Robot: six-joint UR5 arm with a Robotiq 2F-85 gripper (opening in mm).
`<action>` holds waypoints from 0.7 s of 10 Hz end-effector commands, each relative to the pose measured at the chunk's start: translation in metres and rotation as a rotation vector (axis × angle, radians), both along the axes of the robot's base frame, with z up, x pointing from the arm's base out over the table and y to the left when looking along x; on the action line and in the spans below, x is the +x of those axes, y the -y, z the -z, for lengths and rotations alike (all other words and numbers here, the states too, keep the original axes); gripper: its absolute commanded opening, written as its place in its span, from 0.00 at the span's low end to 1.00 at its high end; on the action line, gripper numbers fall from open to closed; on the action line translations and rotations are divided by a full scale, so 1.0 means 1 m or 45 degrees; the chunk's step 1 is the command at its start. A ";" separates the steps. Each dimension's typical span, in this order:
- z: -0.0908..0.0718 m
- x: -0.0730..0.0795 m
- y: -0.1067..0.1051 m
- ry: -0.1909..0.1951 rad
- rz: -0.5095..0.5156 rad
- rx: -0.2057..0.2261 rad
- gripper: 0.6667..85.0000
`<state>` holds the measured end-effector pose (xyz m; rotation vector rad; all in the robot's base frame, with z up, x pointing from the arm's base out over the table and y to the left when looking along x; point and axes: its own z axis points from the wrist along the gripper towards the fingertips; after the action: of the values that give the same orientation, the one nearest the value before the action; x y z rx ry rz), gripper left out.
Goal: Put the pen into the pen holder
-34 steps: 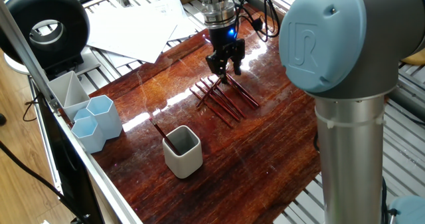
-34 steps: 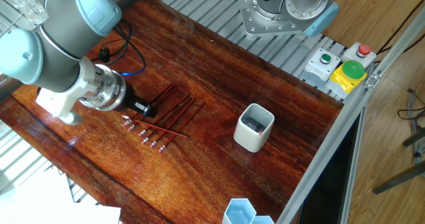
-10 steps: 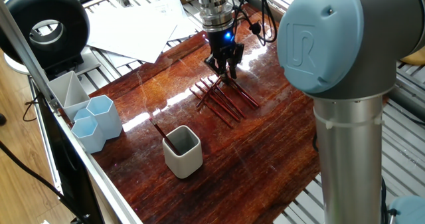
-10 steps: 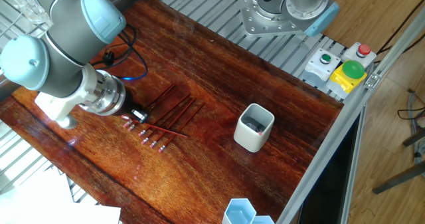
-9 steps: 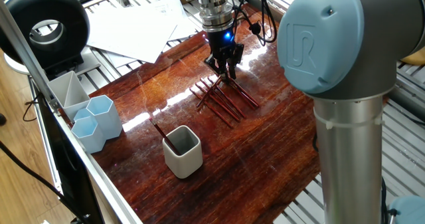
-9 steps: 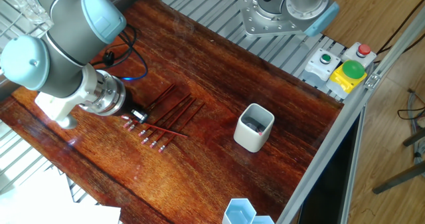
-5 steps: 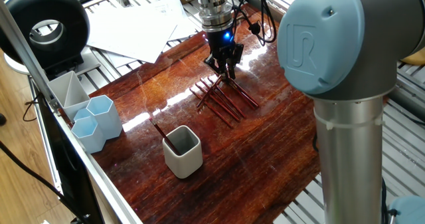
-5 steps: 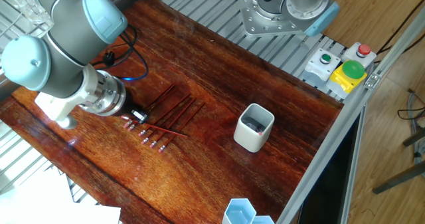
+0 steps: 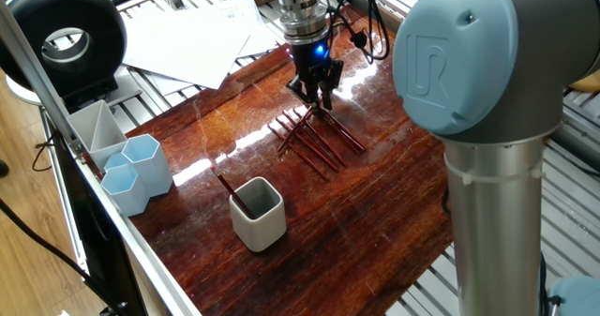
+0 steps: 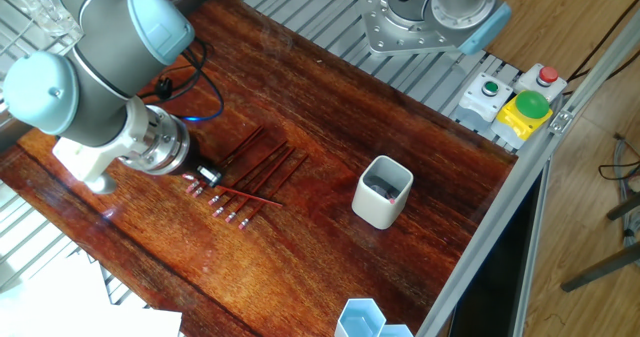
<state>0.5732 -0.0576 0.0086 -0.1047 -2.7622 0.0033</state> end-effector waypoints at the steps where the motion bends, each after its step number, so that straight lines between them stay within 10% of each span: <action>1: -0.002 0.001 -0.004 0.006 0.023 0.002 0.33; 7: -0.002 0.003 -0.003 0.012 0.030 -0.016 0.24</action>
<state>0.5738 -0.0555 0.0107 -0.1313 -2.7644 0.0197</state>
